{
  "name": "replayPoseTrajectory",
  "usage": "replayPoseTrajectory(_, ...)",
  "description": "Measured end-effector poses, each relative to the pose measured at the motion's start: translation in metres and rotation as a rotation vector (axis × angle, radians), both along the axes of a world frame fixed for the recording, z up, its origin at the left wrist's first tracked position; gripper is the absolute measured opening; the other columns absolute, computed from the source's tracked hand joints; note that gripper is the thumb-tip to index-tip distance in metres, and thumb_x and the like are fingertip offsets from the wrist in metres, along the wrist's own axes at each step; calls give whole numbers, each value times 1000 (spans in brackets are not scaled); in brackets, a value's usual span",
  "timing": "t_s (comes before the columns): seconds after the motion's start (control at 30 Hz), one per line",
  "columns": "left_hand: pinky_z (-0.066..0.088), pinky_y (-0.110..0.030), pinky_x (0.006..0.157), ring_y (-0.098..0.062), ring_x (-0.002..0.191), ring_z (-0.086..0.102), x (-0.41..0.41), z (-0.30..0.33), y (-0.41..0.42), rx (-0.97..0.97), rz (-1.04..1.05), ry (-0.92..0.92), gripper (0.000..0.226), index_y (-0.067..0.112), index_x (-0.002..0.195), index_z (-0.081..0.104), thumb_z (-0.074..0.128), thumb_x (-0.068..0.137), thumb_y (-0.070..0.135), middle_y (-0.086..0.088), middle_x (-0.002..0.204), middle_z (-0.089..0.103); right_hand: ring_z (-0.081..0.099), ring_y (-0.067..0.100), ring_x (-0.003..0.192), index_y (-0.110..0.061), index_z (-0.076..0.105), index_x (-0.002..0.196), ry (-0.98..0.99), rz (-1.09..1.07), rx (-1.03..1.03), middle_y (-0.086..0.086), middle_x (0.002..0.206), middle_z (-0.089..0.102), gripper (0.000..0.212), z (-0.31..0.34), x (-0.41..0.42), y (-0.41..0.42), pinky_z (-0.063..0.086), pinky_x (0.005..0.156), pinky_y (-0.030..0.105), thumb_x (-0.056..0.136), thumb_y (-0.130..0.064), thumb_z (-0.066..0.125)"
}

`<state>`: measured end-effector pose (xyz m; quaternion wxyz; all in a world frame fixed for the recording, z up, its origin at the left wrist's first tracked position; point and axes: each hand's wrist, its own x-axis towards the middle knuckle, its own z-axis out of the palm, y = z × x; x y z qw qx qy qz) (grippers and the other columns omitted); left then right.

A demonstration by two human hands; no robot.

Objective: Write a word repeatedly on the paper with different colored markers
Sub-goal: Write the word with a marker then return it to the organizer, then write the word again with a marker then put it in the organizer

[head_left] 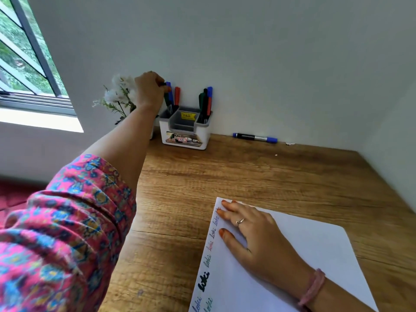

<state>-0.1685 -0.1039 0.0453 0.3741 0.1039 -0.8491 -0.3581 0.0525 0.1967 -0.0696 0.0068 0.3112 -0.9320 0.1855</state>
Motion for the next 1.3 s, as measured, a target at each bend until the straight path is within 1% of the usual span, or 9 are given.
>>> replayPoseTrajectory(0.13,48,-21,74,-25,95,65,-4,-7,2,-33,-18,-10,25,1,103,67,70,81,13,-15,104,68,4,-17,131,-44,29,141,0,1,10,-36,142,15,66,-1,0,1,-4,100,5,81,-64,10)
replayPoseTrajectory(0.33,41,-26,95,-29,112,57,-3,-10,10,-206,-24,-113,37,1,123,58,62,88,12,-21,123,59,-2,-22,125,-45,29,140,-15,2,15,-39,139,13,66,1,0,0,-4,99,4,81,-65,11)
replayPoseTrajectory(0.47,37,-23,102,-31,118,50,-2,-9,12,-201,-23,-54,44,2,130,52,62,88,8,-21,130,45,-2,-23,124,-44,30,141,-15,6,14,-40,137,12,67,2,0,0,-5,98,3,80,-64,10)
replayPoseTrajectory(0.6,43,-28,96,-32,115,49,1,-5,12,-178,-72,55,39,1,124,53,61,86,6,-21,128,44,1,-20,127,-43,30,141,-16,4,7,-37,140,14,69,2,0,0,-4,98,4,79,-64,10)
replayPoseTrajectory(0.73,48,-28,93,-21,104,56,8,1,40,-294,-138,154,34,3,122,55,60,90,14,-16,122,47,9,-9,137,-41,30,142,-14,4,4,-29,149,18,68,2,0,0,-1,99,8,80,-63,12)
replayPoseTrajectory(0.87,44,-24,87,-21,94,59,15,-7,84,-418,-255,161,30,4,119,57,54,94,22,-15,118,49,12,-6,138,-38,33,142,-12,4,-11,-24,150,23,67,1,1,0,3,102,14,82,-62,14)
replayPoseTrajectory(1.07,48,-36,90,-25,98,58,6,-40,143,-638,-444,60,26,5,116,58,48,95,18,-15,112,54,13,-3,139,-34,34,142,-10,21,-49,-20,151,24,52,5,3,0,5,104,17,93,-50,32)
replayPoseTrajectory(1.17,50,-43,85,-26,100,56,-5,-57,161,-646,-449,-82,25,9,113,59,46,94,18,-12,110,57,12,-2,138,-33,35,142,0,32,-70,-19,151,25,47,8,4,0,5,102,16,97,-44,37)
replayPoseTrajectory(1.3,47,-46,91,-29,112,52,-21,-76,176,-705,-408,-280,34,11,124,53,46,92,20,-11,122,53,16,2,139,-30,37,142,25,45,-86,-15,151,28,46,8,4,0,5,101,17,97,-42,38)
